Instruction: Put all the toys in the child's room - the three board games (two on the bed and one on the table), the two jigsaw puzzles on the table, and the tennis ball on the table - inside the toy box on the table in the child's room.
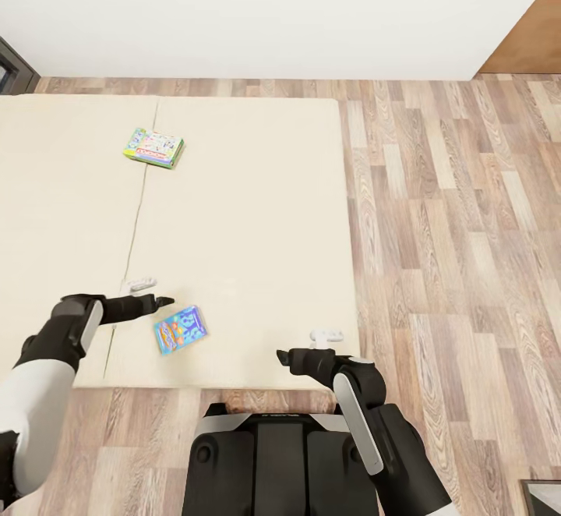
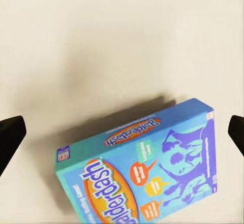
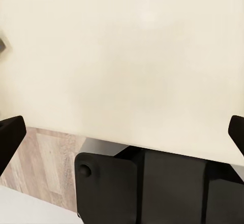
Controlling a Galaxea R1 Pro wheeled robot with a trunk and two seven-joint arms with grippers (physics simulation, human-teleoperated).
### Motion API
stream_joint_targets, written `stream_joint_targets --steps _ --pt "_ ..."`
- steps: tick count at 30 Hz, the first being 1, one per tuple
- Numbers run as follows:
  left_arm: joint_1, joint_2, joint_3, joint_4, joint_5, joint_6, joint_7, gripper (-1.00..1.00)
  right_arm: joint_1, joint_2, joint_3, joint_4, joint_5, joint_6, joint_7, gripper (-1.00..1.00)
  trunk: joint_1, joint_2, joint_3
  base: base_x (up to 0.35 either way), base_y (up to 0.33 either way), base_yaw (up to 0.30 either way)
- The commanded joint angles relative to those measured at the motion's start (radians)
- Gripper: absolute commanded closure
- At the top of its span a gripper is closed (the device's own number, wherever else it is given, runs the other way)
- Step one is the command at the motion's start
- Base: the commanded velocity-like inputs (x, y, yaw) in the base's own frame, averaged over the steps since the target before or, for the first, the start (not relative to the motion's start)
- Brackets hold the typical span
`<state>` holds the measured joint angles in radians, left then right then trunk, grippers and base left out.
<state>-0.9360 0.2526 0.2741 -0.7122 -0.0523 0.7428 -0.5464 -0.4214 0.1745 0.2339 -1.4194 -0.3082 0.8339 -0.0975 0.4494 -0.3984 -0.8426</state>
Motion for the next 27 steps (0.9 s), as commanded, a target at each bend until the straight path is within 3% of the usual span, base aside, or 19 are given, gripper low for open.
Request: stream_joint_targets --steps 1,6,12,27 --pt "0.000 0.004 0.004 -0.001 -0.007 0.009 -0.017 -1.00 0.000 0.000 0.001 -0.001 -0.010 0.004 -0.010 -1.00 0.001 -0.002 -0.001 0.000 0.000 0.000" --pt "0.011 0.020 0.005 -0.002 -0.011 0.017 -0.047 -1.00 0.000 0.000 0.001 -0.001 -0.011 0.004 -0.010 -1.00 0.001 -0.002 -0.001 0.000 0.000 0.000" --pt "0.034 0.017 0.002 0.008 -0.012 0.010 -0.035 -1.00 0.000 0.000 0.001 -0.001 -0.011 0.004 -0.010 -1.00 0.001 -0.002 -0.001 0.000 0.000 0.000" --pt "0.046 -0.006 0.003 0.080 -0.013 0.003 0.107 -1.00 0.000 0.000 0.001 0.000 -0.008 0.004 -0.010 -1.00 0.001 -0.002 -0.001 0.000 0.000 0.000"
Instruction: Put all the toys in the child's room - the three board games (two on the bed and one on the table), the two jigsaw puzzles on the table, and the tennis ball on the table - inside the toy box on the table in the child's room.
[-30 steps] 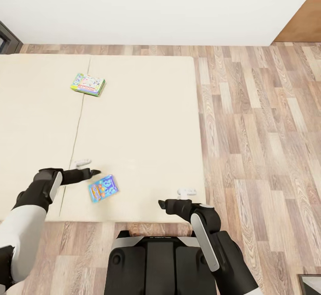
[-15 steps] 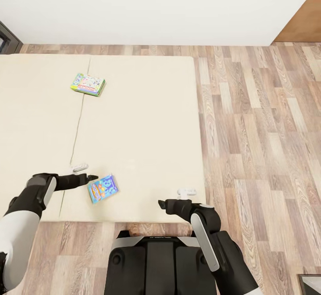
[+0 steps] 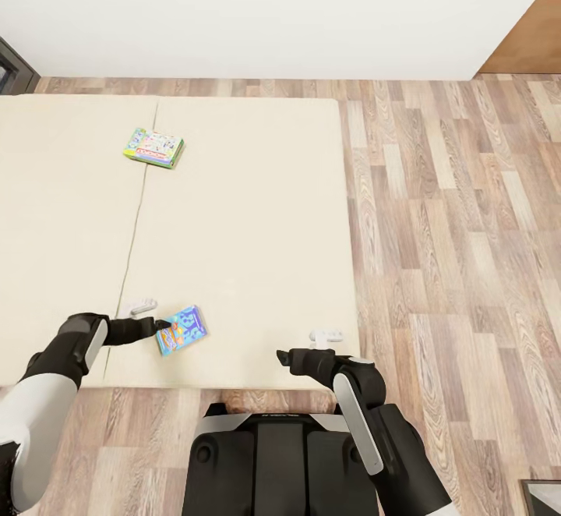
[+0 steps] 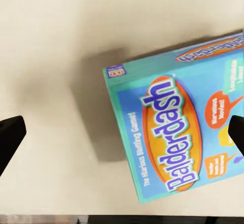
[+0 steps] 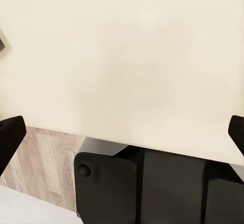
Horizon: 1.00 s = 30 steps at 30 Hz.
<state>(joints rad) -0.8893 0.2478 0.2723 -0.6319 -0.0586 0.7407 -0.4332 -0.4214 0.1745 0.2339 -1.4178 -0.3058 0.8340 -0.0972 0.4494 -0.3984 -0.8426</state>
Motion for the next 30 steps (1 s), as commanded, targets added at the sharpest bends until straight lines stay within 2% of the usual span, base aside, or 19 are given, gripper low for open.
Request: stream_joint_targets --steps 1,16,25,30 --pt "-0.001 -0.003 0.005 0.001 -0.007 0.005 -0.002 -1.00 0.000 0.000 0.001 -0.001 -0.010 0.004 -0.010 -1.00 0.001 -0.002 -0.001 0.000 0.000 0.000" --pt "0.000 -0.047 0.003 0.008 -0.005 0.003 0.013 -1.00 0.000 0.000 0.001 -0.001 -0.009 0.004 -0.010 -1.00 0.001 -0.002 -0.001 0.000 0.000 0.000" --pt "0.000 -0.054 0.003 0.008 -0.004 -0.005 0.012 -1.00 0.000 0.000 0.001 -0.001 -0.011 0.003 -0.010 -1.00 0.001 -0.002 -0.001 0.000 0.000 0.000" --pt "0.000 -0.053 0.003 0.008 -0.004 -0.049 0.011 -1.00 0.000 0.000 0.001 -0.001 -0.011 0.004 -0.010 -1.00 0.001 -0.002 -0.001 0.000 0.000 0.000"
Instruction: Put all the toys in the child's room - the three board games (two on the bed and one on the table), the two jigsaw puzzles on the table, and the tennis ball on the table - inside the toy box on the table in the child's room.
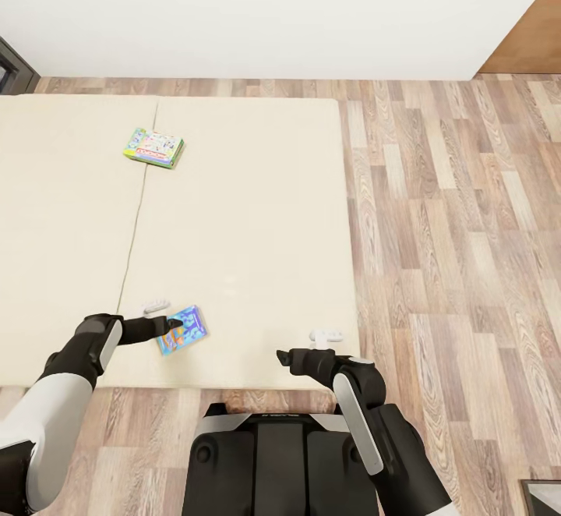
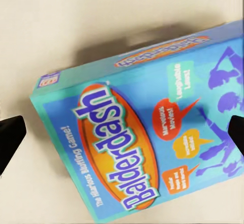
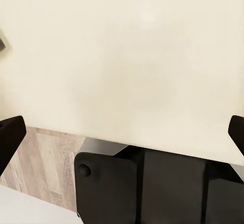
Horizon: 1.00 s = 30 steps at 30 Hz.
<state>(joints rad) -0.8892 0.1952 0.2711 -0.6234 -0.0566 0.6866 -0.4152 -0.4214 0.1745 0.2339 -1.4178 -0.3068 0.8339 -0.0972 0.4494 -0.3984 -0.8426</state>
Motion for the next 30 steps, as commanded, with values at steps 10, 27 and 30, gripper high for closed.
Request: stream_joint_targets --steps 10,27,30 --pt "0.000 0.000 0.004 -0.001 -0.009 -0.017 -0.007 -1.00 0.000 0.000 0.001 -0.001 -0.011 0.003 -0.010 -1.00 0.001 -0.002 -0.001 0.000 0.000 0.000" --pt "0.000 0.000 0.002 0.004 -0.009 -0.018 -0.004 -1.00 0.000 0.000 0.007 -0.005 -0.005 0.005 -0.015 -1.00 0.001 -0.002 -0.003 0.000 0.000 0.000" --pt "0.000 0.000 0.002 0.005 -0.009 -0.018 -0.004 -1.00 0.000 0.000 0.007 -0.005 -0.005 0.005 -0.015 -1.00 0.001 -0.002 -0.007 0.000 0.000 0.000"
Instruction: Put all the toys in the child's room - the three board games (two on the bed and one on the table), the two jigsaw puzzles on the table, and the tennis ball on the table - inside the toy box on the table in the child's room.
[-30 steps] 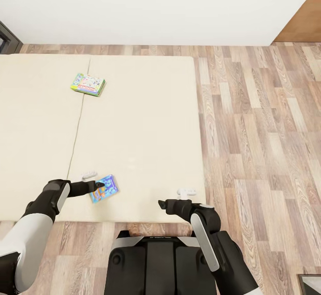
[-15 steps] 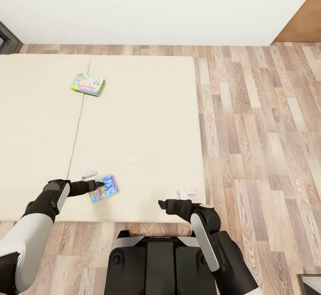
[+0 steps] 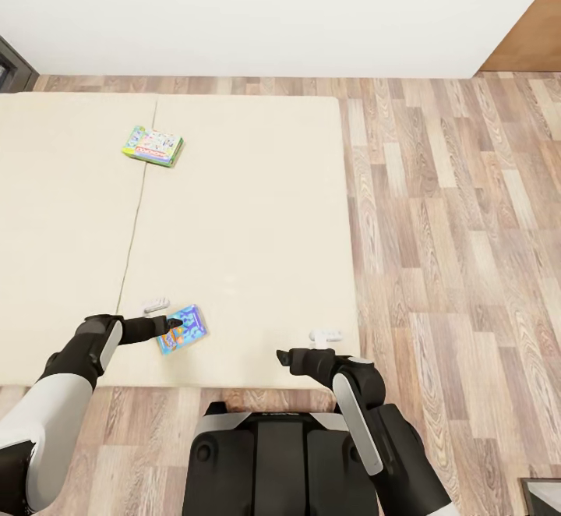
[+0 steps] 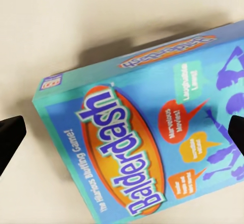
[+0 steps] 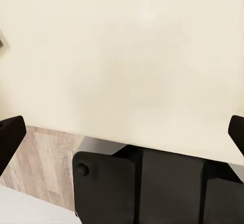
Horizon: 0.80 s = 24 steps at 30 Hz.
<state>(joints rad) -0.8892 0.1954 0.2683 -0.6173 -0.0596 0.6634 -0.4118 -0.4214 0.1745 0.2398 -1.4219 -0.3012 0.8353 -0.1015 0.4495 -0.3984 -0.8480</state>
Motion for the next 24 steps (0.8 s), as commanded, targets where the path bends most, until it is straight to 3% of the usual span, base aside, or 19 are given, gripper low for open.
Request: stream_joint_targets --steps 1,12,24 --pt "-0.001 -0.001 0.005 0.000 -0.006 0.005 -0.007 -1.00 0.000 0.000 0.001 -0.001 -0.011 0.004 -0.010 -1.00 0.001 -0.002 -0.002 0.000 0.000 0.000" --pt "-0.001 -0.001 0.005 0.074 -0.007 -0.030 -0.007 -1.00 0.000 0.000 0.001 -0.002 -0.012 0.004 -0.009 -1.00 0.001 -0.002 -0.008 0.000 0.000 0.000" --pt "-0.002 -0.001 0.005 0.083 -0.006 -0.052 -0.007 -1.00 0.000 0.000 0.001 -0.002 -0.012 0.004 -0.007 -1.00 0.001 -0.002 -0.008 0.033 -0.041 0.000"
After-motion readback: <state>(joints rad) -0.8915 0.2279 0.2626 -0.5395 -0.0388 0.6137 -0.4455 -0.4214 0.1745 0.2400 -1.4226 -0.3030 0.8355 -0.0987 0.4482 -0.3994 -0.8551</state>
